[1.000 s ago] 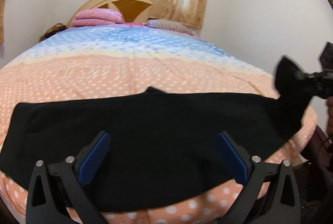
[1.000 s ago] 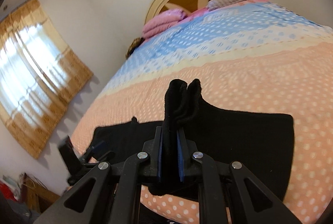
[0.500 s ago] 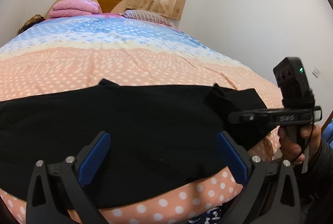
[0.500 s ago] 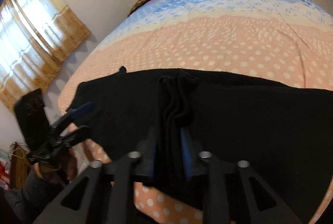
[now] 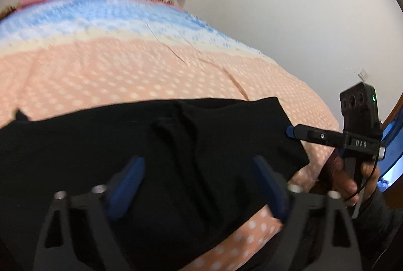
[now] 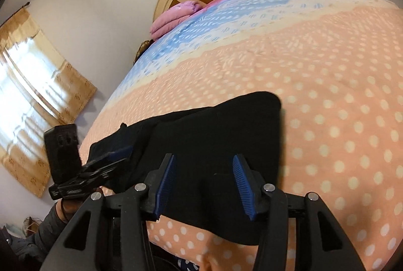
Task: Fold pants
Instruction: 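Fold the held leg ends over toward the waistband and release with the right gripper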
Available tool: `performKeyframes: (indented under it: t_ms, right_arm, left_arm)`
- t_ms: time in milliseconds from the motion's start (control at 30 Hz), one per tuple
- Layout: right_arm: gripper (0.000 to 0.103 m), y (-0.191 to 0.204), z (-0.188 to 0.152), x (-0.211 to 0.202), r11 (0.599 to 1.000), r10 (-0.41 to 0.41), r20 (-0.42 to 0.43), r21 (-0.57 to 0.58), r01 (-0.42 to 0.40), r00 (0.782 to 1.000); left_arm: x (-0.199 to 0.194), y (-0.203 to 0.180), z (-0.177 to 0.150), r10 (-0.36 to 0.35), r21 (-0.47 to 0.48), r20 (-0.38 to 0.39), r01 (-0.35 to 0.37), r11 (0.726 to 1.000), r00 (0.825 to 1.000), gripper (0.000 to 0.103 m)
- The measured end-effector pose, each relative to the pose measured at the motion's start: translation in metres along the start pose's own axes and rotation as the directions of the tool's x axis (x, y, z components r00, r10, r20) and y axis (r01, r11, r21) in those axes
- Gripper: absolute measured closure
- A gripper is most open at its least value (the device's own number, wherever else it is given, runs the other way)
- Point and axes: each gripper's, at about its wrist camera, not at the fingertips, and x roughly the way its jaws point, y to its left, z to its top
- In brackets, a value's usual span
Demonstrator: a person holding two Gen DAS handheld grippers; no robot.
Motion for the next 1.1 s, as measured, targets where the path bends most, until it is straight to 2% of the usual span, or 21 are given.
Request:
performKeyframes:
  t_ms: [67,133,233,267,300,433,567,733,933,1000,1100]
  right_arm:
    - [0.053,-0.003,0.002,-0.005,1.000,-0.003,0.020,-0.001,0.003,1.000]
    - [0.053,-0.006,0.002,-0.006,1.000,-0.011,0.039,0.004,0.011,0.999]
    - [0.053,-0.012,0.000,-0.005,1.000,-0.014,0.045,0.026,0.013,0.999]
    - [0.053,-0.012,-0.001,-0.004,1.000,-0.017,0.048,0.025,0.016,0.999]
    - [0.053,-0.011,-0.002,-0.004,1.000,-0.019,0.053,0.020,0.018,0.998]
    - [0.052,-0.011,-0.003,-0.008,1.000,-0.014,0.079,0.006,0.013,0.997]
    - [0.049,-0.010,-0.004,-0.012,1.000,-0.014,0.112,-0.006,0.015,0.994]
    - [0.047,-0.005,-0.005,-0.014,0.999,-0.017,0.129,-0.034,0.021,0.992]
    - [0.046,0.017,-0.012,-0.012,0.991,0.039,0.117,-0.132,-0.024,0.992]
    - [0.046,0.025,-0.016,-0.008,0.984,0.057,0.095,-0.172,-0.040,0.994]
    - [0.046,0.031,-0.024,0.012,0.977,0.045,0.001,-0.208,-0.044,0.999]
  left_arm:
    - [0.006,-0.008,0.003,0.013,0.010,-0.007,-0.013,1.000,1.000,0.025]
    - [0.009,-0.013,0.004,0.024,0.023,-0.007,-0.024,0.999,1.000,0.033]
    - [0.016,-0.018,0.007,0.044,0.038,-0.018,-0.043,0.998,0.999,0.062]
    - [0.016,-0.018,0.007,0.060,0.046,-0.024,-0.059,0.997,0.998,0.080]
    - [0.015,-0.015,0.007,0.070,0.042,-0.024,-0.069,0.997,0.997,0.090]
    - [-0.004,-0.005,0.011,-0.009,-0.011,0.002,0.009,1.000,1.000,0.093]
    - [-0.029,-0.006,0.016,-0.018,-0.007,0.032,0.018,1.000,0.999,0.093]
    - [-0.057,0.011,0.019,0.028,-0.058,0.037,-0.026,0.998,0.999,0.093]
    - [-0.053,0.042,0.009,0.101,-0.106,0.011,-0.100,0.989,0.995,0.093]
    - [-0.045,0.051,0.001,0.116,-0.116,-0.011,-0.117,0.986,0.993,0.093]
    - [-0.034,0.058,-0.008,0.134,-0.125,-0.027,-0.137,0.983,0.991,0.090]
